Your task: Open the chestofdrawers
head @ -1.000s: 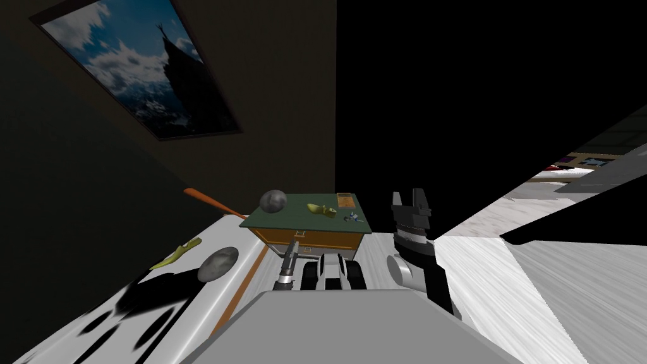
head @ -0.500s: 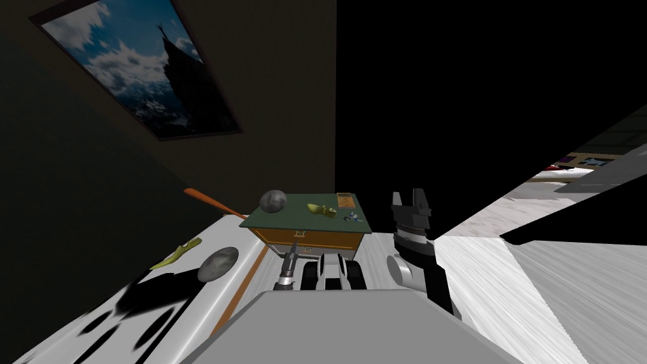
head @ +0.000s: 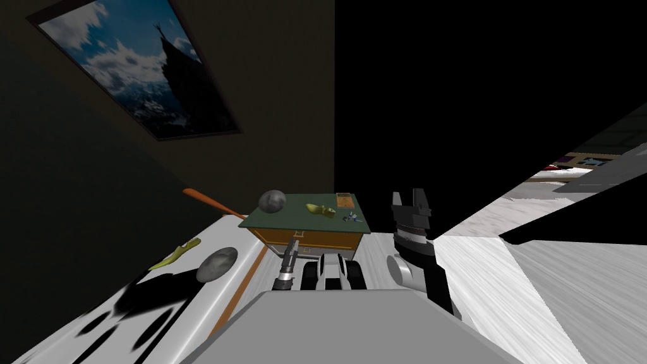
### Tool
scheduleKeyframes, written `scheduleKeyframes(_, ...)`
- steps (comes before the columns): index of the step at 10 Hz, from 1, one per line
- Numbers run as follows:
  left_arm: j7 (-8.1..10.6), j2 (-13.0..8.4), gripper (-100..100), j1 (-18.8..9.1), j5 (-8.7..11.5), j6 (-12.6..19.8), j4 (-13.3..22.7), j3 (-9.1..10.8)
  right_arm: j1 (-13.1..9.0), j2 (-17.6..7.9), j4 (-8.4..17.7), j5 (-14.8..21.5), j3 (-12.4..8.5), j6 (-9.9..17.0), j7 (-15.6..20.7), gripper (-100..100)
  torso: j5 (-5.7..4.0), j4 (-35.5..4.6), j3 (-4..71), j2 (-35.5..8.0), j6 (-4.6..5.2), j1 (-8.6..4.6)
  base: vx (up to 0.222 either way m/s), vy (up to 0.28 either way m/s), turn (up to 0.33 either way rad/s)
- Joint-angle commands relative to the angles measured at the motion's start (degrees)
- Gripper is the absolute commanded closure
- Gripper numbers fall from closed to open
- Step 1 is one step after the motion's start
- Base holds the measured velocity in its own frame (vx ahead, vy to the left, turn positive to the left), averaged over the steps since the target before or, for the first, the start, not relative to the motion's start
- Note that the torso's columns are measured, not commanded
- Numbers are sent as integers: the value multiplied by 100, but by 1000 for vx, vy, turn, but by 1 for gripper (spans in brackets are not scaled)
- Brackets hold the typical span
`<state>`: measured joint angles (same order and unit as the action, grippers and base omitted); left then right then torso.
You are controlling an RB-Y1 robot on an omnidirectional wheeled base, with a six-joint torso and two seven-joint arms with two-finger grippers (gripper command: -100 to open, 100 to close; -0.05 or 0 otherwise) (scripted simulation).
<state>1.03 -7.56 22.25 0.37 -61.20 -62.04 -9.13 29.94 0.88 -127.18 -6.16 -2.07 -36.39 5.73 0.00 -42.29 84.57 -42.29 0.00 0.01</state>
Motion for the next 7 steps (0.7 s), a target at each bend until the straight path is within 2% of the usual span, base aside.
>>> scheduleKeyframes(1,-26,36,100,-42,-7,-120,179,-6,0,0,0,0,0,0,0,0,0,0,0,0,0,-1,0,0,0)
scheduleKeyframes(2,-43,56,100,-35,-15,-204,260,-15,0,0,0,0,0,0,0,0,0,1,1,1,0,0,0,0,0)
scheduleKeyframes(3,-33,48,100,-32,-12,-131,195,-12,0,0,0,0,0,0,0,0,0,0,1,1,0,0,0,0,0)
scheduleKeyframes(4,-39,51,-100,-33,-13,-155,210,-13,0,0,0,0,0,0,0,0,-1,0,0,0,0,-1,0,0,0)
scheduleKeyframes(7,38,-36,-100,-72,22,221,-139,32,0,0,0,0,0,0,0,0,0,0,1,1,0,0,0,0,0)
